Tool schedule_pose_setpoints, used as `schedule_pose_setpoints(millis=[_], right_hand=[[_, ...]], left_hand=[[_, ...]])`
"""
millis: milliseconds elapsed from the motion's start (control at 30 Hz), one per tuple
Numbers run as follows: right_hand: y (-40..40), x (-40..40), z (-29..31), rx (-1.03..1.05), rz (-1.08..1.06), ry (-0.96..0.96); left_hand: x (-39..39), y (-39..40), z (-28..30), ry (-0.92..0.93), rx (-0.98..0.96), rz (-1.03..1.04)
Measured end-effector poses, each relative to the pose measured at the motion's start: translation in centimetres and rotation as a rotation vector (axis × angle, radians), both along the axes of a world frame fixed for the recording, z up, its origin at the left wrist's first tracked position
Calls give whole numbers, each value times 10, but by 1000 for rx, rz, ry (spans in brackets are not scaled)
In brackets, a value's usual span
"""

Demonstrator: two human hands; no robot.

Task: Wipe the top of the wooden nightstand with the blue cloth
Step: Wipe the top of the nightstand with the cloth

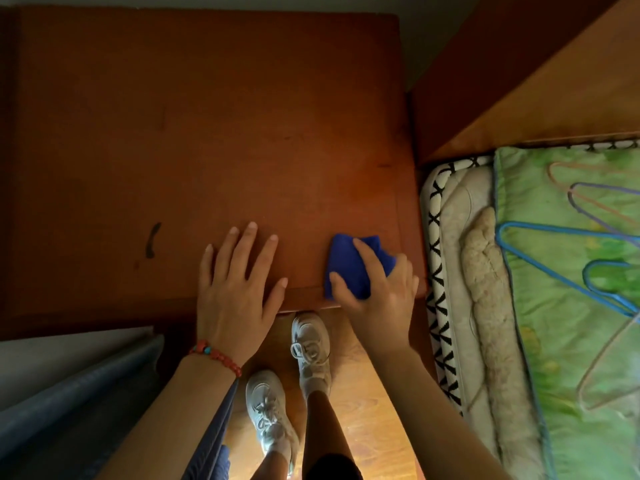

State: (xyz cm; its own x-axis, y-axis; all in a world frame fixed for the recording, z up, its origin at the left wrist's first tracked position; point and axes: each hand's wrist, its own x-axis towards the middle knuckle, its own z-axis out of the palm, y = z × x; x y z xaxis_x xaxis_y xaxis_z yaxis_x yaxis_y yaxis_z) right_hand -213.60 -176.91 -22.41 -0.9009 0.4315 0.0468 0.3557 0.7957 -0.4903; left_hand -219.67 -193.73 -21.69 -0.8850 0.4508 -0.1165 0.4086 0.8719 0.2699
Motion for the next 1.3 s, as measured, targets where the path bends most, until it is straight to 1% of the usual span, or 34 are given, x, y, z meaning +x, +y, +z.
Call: schedule_pose_setpoints(millis=[167, 233, 367, 433, 500, 533, 600, 667, 733, 767, 833, 867, 900, 967, 1033, 1100, 1233, 1300], right_hand=[[7, -46, 1, -20, -41, -3], [6, -38, -2, -22, -50, 6], [6, 5, 0, 6, -32, 28], [6, 14, 0, 1, -96, 25], [-9, 9, 0, -62, -202, 38], [-22, 4, 0, -87, -206, 40], [-48, -3, 0, -55, -71, 17], [-54, -4, -1, 8, 75, 15], [-38, 0, -2, 57, 100, 14], [-29, 5, -3, 66, 50, 15], [-23, 12, -3, 5, -118, 20], [-28, 12, -2, -34, -170, 33], [-37, 9, -2, -53, -174, 43], [-53, 3, -3, -20, -48, 39], [-53, -1, -4, 31, 93, 25], [-44, 1, -6, 71, 122, 23], [-48, 9, -7, 12, -64, 42], [-52, 4, -5, 10, -86, 34]], left_hand=[[14, -6, -5, -6, -20, -15], [14, -7, -7, 5, -17, -21], [13, -10, -4, -3, -8, -33], [13, -16, -2, 1, 1, -19], [14, -26, -2, 7, 6, 23], [14, -31, -2, 7, 8, 48], [16, -41, -4, 4, 4, 86], [20, -48, -6, -1, -7, 97], [22, -52, -5, -9, -12, 90], [23, -53, -5, -9, -16, 83], [24, -55, -5, -3, -19, 72], [24, -55, -5, -1, -15, 75], [24, -55, -5, 0, -14, 81], [24, -52, -6, -1, -15, 93], [24, -49, -7, 6, -13, 108], [24, -50, -6, 5, -11, 109], [20, -50, -4, -3, -9, 105], [15, -49, -2, 4, -2, 104]])
